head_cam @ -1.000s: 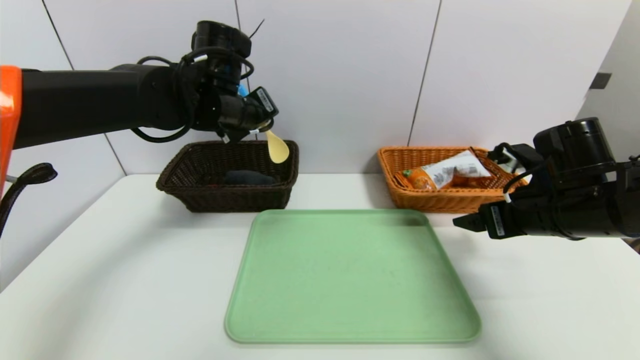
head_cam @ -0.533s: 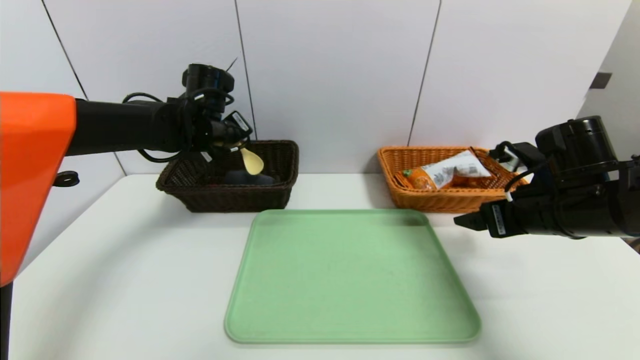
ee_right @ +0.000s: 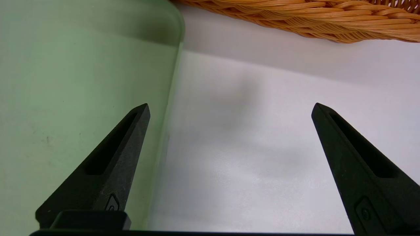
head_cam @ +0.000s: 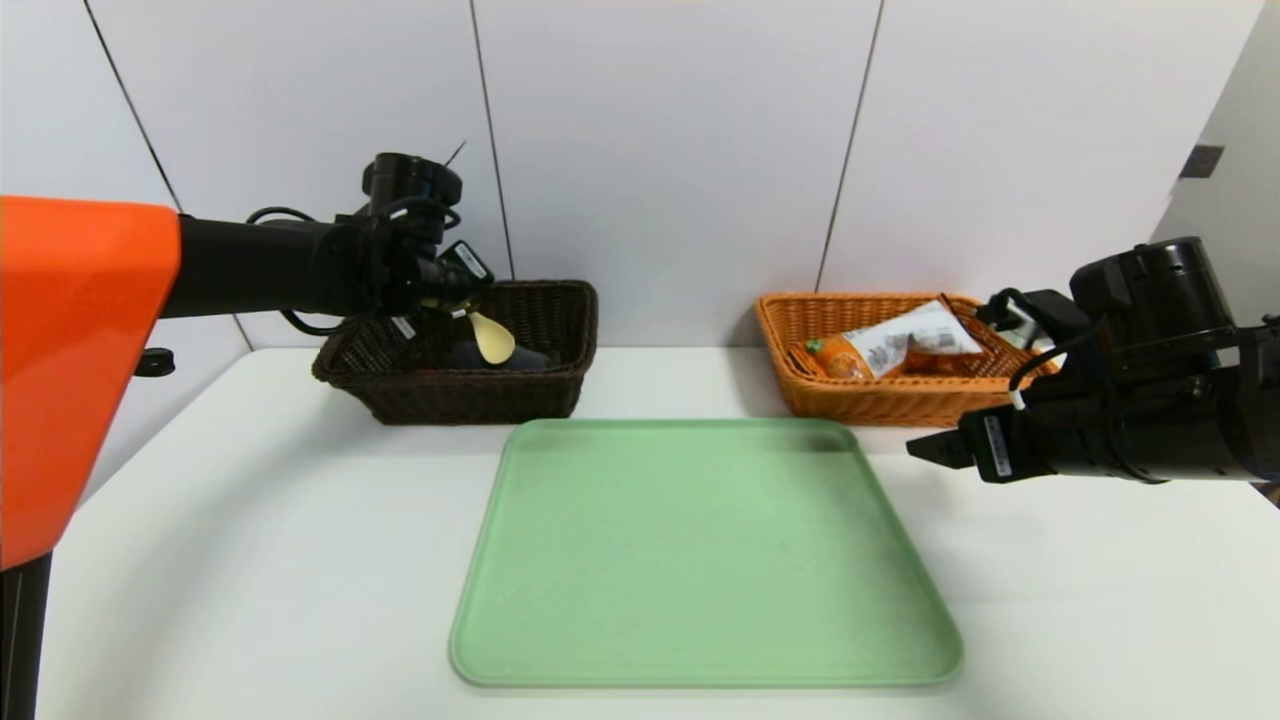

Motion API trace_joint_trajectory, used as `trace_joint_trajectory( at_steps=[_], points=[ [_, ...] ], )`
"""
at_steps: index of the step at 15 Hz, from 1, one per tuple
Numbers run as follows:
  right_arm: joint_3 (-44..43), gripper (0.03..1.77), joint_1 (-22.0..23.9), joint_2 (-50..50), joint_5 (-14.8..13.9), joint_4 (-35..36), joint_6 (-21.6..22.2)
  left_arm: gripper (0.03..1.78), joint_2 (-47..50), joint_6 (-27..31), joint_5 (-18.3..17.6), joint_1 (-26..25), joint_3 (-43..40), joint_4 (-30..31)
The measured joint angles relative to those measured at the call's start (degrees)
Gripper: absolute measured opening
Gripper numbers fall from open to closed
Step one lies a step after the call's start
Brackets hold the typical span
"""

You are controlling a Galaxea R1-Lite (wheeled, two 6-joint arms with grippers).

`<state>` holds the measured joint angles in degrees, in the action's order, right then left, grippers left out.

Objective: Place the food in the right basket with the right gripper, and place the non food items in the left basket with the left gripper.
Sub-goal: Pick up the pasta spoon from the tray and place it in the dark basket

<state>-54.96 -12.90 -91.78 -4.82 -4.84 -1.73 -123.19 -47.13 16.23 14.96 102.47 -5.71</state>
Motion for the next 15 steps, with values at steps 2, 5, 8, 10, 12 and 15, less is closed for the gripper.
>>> trace_joint_trajectory(
  at_steps=[2, 5, 8, 10, 12, 15],
  points=[
    [-0.17, 1.7, -0.02, -0.02, 0.0, 0.02, -0.02, 0.1, -0.33, -0.17, 0.02, -0.18, -0.11, -0.05],
    [-0.22, 1.7, -0.05, -0.17, 0.0, 0.05, 0.0, 0.41, -0.77, -0.41, 0.15, -0.29, -0.33, -0.05],
    [-0.24, 1.71, -0.05, -0.37, 0.0, 0.02, -0.02, 0.83, -0.9, -0.88, 0.2, -0.35, -0.63, -0.07],
    [-0.33, 1.71, -0.09, -0.44, 0.05, 0.02, 0.0, 1.03, -0.77, -0.57, 0.23, -0.35, -0.68, -0.18],
    [-0.39, 1.71, -0.02, -0.41, 0.07, 0.05, 0.02, 1.18, -0.07, -0.16, 0.41, -0.33, -0.68, -0.33],
    [-0.45, 1.71, 0.0, -0.26, 0.02, 0.02, 0.0, 1.35, 3.64, 3.44, 0.44, -0.33, -0.6, -2.06]
  ],
)
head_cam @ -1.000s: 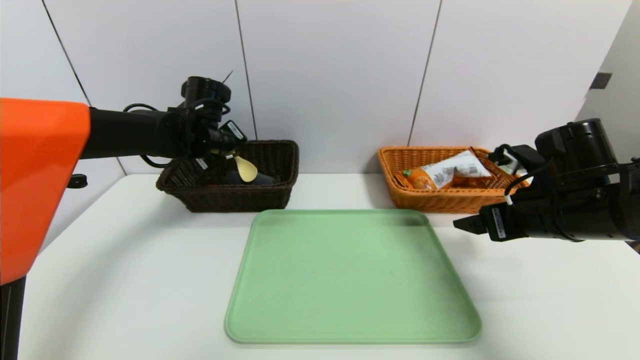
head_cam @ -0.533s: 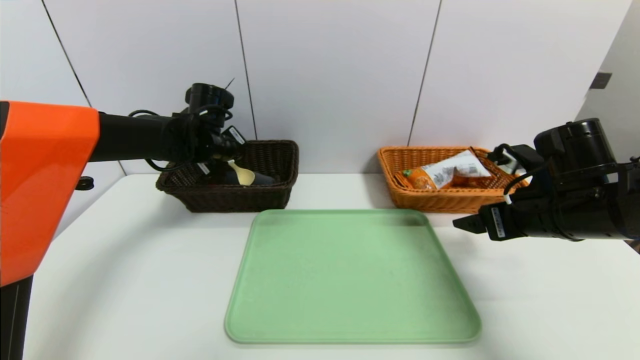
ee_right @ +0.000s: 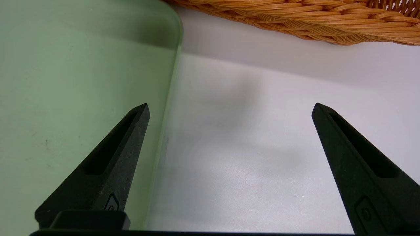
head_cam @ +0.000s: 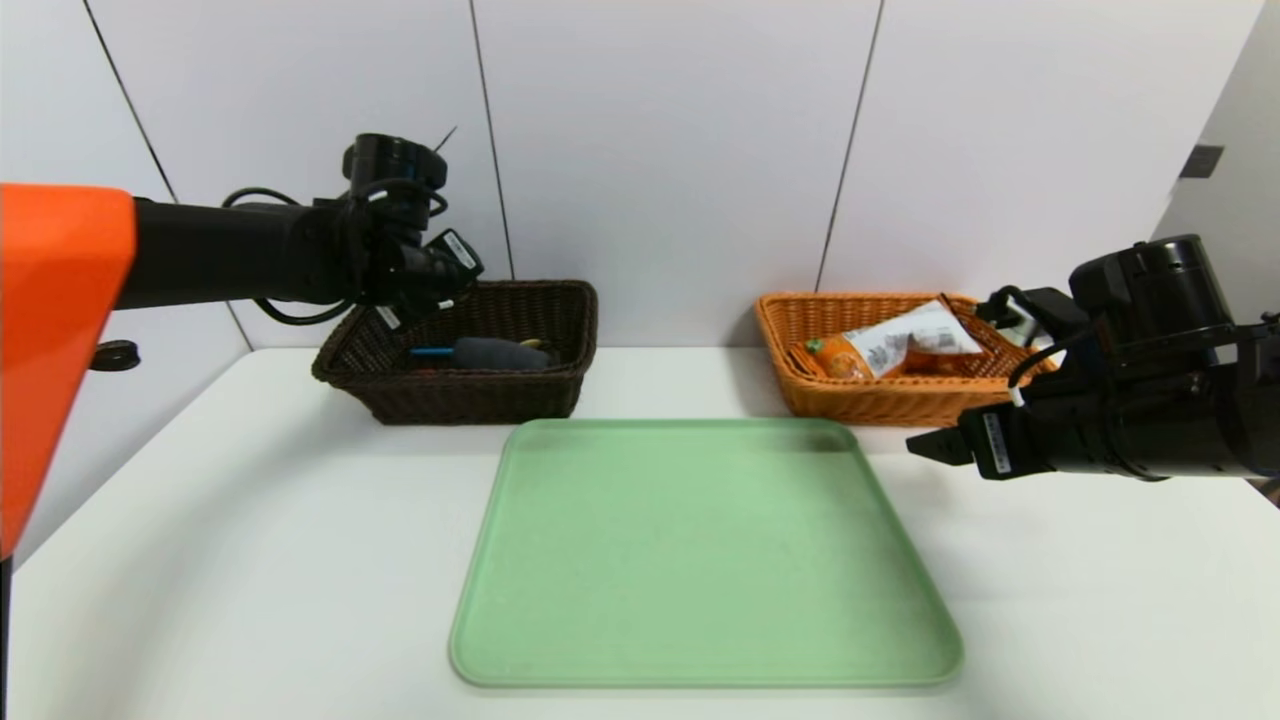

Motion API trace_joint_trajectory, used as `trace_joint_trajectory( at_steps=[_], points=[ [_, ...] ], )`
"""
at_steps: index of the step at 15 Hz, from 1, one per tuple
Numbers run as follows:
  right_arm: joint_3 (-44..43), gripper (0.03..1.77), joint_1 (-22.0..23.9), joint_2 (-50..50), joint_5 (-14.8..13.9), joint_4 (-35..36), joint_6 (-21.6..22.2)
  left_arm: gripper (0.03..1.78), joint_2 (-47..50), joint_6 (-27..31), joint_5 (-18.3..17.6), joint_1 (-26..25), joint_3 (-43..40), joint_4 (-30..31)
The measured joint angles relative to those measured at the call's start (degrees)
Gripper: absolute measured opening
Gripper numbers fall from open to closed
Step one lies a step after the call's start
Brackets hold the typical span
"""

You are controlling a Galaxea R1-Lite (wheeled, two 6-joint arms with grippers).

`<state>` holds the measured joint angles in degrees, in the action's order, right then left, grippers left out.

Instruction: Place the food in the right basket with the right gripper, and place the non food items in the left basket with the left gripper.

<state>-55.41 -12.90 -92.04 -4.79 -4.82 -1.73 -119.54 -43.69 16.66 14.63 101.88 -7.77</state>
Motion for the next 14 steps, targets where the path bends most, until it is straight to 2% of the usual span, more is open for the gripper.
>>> trace_joint_trajectory(
  at_steps=[4, 6, 8, 11, 14],
  points=[
    [-2.11, 1.71, 0.13, 0.41, 0.05, 0.02, 0.13, 1.49, 7.74, 13.4, -0.99, 0.5, -0.34, -10.4],
    [-3.3, 1.71, 0.48, 1.22, 0.96, 0.27, -0.02, 1.54, 12.92, 23.03, -2.52, 0.74, -3.45, -13.37],
    [-4.16, 1.71, 0.72, 2.05, 4.35, 3.19, 0.09, 1.58, 19.04, 32.84, -5.62, 0.77, -10.25, -13.57],
    [-4.4, 1.71, 0.91, 2.96, 9.56, 12.45, 0.0, 1.62, 28.89, 41.98, -10.47, 1.3, -23.63, -11.89],
    [-3.68, 1.71, 1.0, 4.91, 9.45, 13.69, -0.99, 1.64, 39.53, 43.69, -11.19, 1.66, -37.28, -7.75]
  ],
)
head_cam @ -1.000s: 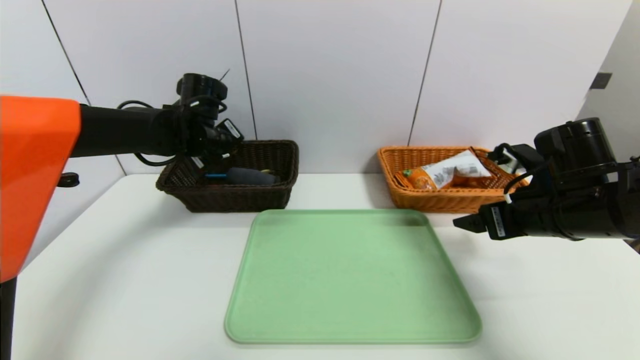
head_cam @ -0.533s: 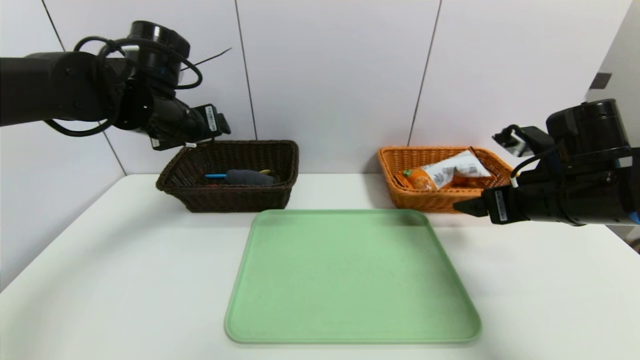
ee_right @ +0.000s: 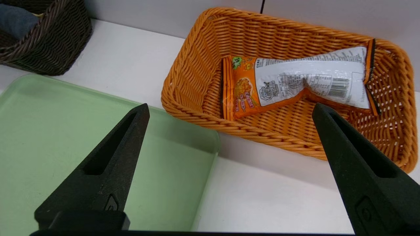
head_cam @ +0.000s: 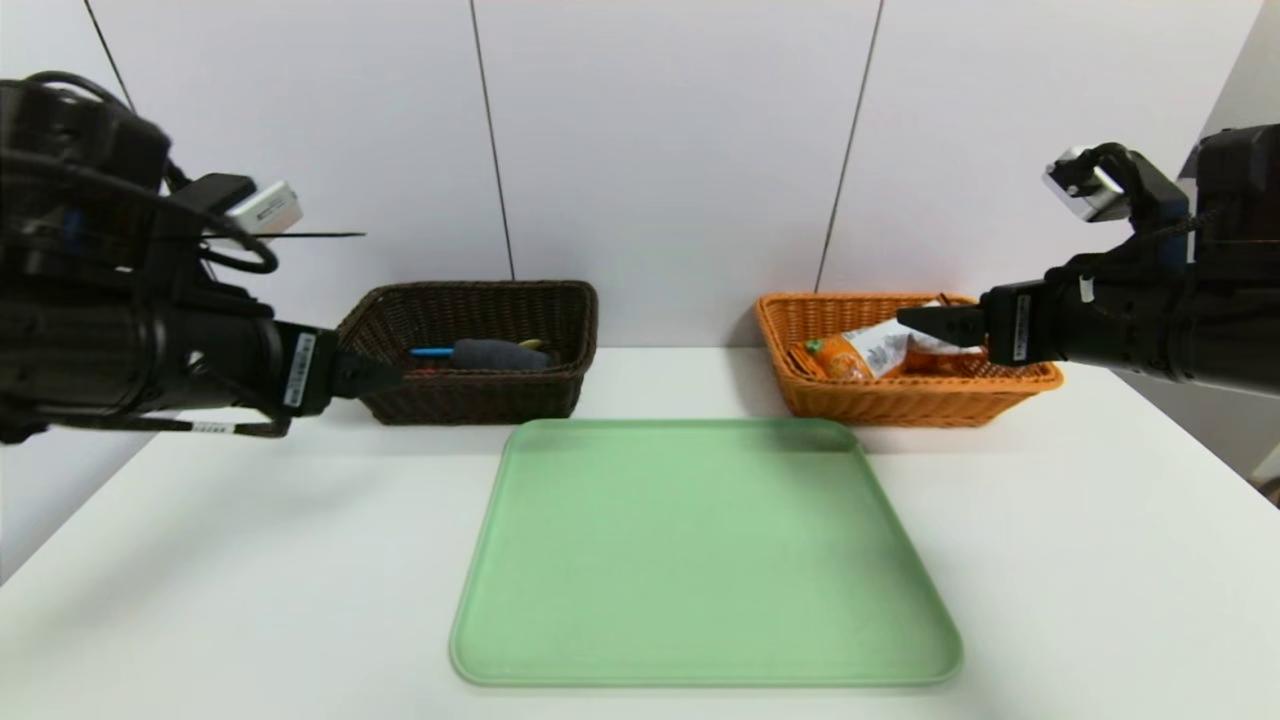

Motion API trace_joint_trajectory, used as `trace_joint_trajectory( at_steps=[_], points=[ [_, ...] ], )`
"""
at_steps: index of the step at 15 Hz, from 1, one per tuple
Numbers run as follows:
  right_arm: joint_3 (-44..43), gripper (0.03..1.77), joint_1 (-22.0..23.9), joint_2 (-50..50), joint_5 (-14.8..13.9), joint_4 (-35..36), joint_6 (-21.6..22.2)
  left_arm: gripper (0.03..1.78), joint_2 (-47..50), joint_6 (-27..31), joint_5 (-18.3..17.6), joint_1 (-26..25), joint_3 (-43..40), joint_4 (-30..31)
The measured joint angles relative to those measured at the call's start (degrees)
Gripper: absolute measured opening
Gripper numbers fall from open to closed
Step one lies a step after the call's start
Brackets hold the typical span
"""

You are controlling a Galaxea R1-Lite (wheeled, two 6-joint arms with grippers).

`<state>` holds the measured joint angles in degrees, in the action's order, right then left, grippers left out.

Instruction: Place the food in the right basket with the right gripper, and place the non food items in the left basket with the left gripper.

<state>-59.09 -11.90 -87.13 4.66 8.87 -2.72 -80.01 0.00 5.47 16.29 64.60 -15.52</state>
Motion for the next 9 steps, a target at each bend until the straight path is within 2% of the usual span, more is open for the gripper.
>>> trace_joint_trajectory(
  at_steps=[3, 7, 9],
  points=[
    [2.8, 1.71, 1.34, 2.84, -3.5, 0.44, -2.82, 1.66, 11.63, 0.52, 0.12, -3.21, -11.85, 3.6],
    [9.97, 1.71, 1.68, 10.84, -6.02, 0.38, -3.1, 1.67, 27.97, 0.49, -0.24, -12.93, -21.64, 5.13],
    [14.93, 1.71, 1.71, 15.91, -8.27, 0.44, -3.08, 1.68, 36.18, 0.33, -0.52, -15.43, -26.1, 5.18]
  ],
)
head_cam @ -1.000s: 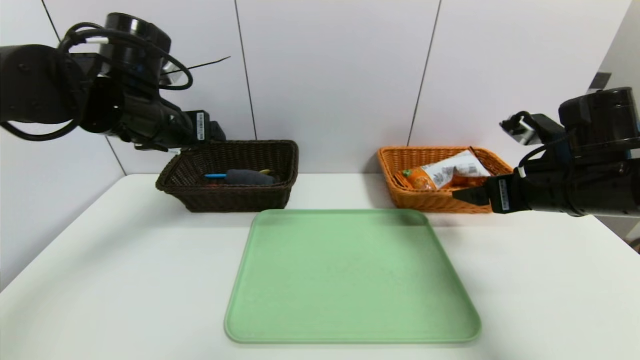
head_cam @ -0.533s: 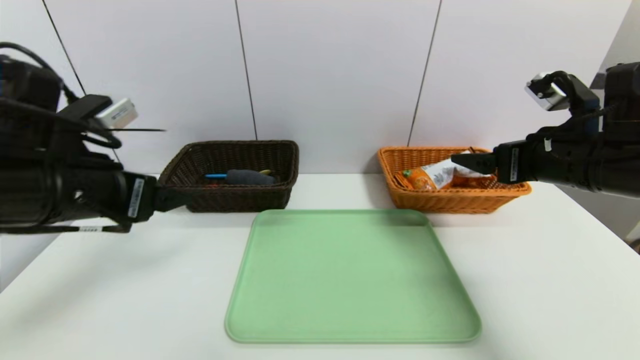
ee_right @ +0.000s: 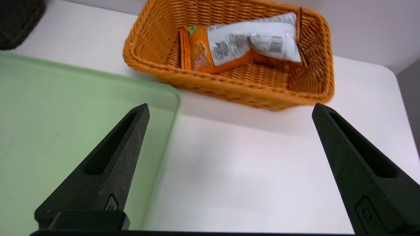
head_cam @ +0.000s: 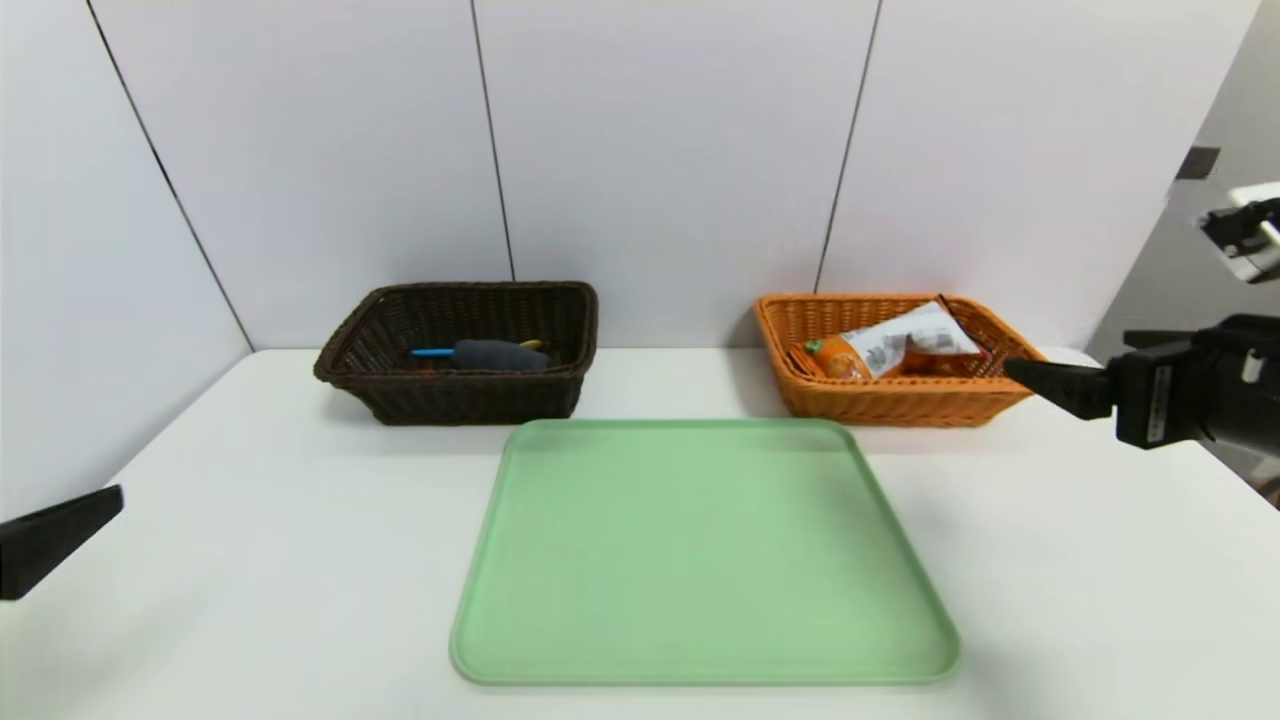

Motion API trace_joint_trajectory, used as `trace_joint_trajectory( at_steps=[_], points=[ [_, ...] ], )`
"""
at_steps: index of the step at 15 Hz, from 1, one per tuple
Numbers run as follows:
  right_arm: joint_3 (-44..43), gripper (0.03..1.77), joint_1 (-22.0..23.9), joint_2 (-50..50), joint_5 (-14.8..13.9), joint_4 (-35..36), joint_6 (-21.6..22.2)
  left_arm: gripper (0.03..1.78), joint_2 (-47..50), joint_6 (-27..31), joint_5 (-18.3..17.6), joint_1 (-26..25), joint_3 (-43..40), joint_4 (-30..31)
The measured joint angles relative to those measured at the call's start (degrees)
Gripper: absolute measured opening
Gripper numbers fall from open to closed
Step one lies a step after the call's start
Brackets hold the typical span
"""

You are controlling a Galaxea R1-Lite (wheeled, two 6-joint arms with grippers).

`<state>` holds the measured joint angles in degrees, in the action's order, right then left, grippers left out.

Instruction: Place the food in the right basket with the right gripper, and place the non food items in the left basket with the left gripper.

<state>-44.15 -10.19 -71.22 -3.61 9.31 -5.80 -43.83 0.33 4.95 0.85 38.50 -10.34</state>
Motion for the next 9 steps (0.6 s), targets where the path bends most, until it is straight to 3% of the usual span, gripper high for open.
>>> trace_joint_trajectory(
  at_steps=[4, 9],
  points=[
    [8.79, 1.71, 0.66, 12.76, -2.89, 0.11, 0.05, 1.69, 16.13, -0.02, -0.79, -1.62, -7.19, -1.78],
    [18.77, 1.71, 5.62, 31.85, -3.66, -0.34, 0.16, 1.69, 35.47, 0.16, -1.65, -1.69, -11.52, -10.14]
  ],
)
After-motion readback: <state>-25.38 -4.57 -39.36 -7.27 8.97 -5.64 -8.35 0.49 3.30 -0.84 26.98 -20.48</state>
